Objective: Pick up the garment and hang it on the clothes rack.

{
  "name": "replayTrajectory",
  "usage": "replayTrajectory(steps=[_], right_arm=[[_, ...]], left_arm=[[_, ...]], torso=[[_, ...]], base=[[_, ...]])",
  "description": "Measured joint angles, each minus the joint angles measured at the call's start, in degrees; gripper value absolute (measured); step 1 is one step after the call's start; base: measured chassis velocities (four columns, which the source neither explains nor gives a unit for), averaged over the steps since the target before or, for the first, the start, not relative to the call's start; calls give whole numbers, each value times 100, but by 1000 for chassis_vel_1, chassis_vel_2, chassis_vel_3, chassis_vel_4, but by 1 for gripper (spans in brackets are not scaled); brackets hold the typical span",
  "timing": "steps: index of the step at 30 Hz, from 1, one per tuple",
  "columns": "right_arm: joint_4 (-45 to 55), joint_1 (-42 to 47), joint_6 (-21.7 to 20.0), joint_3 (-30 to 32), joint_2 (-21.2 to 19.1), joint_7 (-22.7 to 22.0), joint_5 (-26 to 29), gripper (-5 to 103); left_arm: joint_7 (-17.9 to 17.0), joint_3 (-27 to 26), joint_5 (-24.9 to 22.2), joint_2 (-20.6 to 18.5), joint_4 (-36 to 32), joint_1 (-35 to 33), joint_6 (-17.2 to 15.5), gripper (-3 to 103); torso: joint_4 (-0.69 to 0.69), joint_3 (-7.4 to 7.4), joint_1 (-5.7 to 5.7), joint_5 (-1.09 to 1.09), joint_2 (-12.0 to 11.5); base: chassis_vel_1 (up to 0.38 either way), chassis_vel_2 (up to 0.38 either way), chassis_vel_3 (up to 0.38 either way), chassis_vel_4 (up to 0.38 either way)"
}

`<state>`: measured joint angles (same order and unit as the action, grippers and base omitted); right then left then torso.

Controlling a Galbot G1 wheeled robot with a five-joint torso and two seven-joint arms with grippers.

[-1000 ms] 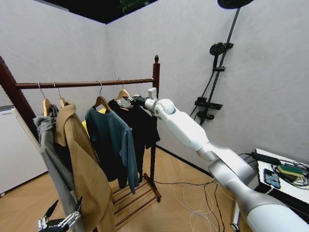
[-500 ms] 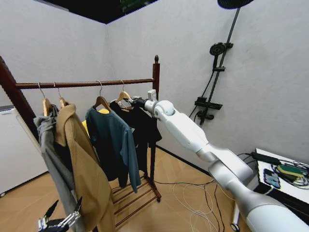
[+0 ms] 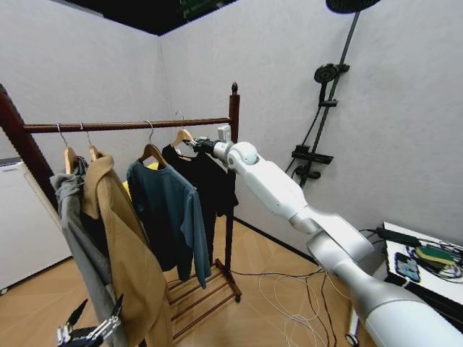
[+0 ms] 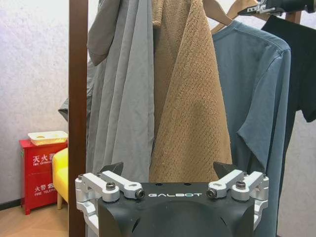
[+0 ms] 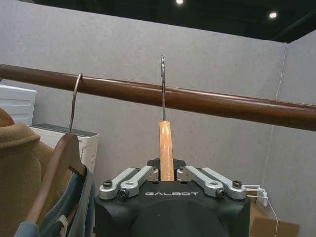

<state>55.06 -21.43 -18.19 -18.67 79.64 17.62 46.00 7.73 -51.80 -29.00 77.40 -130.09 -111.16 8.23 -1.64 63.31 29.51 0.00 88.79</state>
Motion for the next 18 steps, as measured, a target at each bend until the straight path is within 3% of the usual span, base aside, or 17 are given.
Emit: replayTrajectory(steps=[18], right_arm=[[-713, -148, -21, -87, 314, 201, -239, 11]], left_arm=[[0, 0, 0, 0, 0, 0, 0, 100]], torso=[[0, 0, 0, 1, 0]], base=[[0, 0, 0, 0]])
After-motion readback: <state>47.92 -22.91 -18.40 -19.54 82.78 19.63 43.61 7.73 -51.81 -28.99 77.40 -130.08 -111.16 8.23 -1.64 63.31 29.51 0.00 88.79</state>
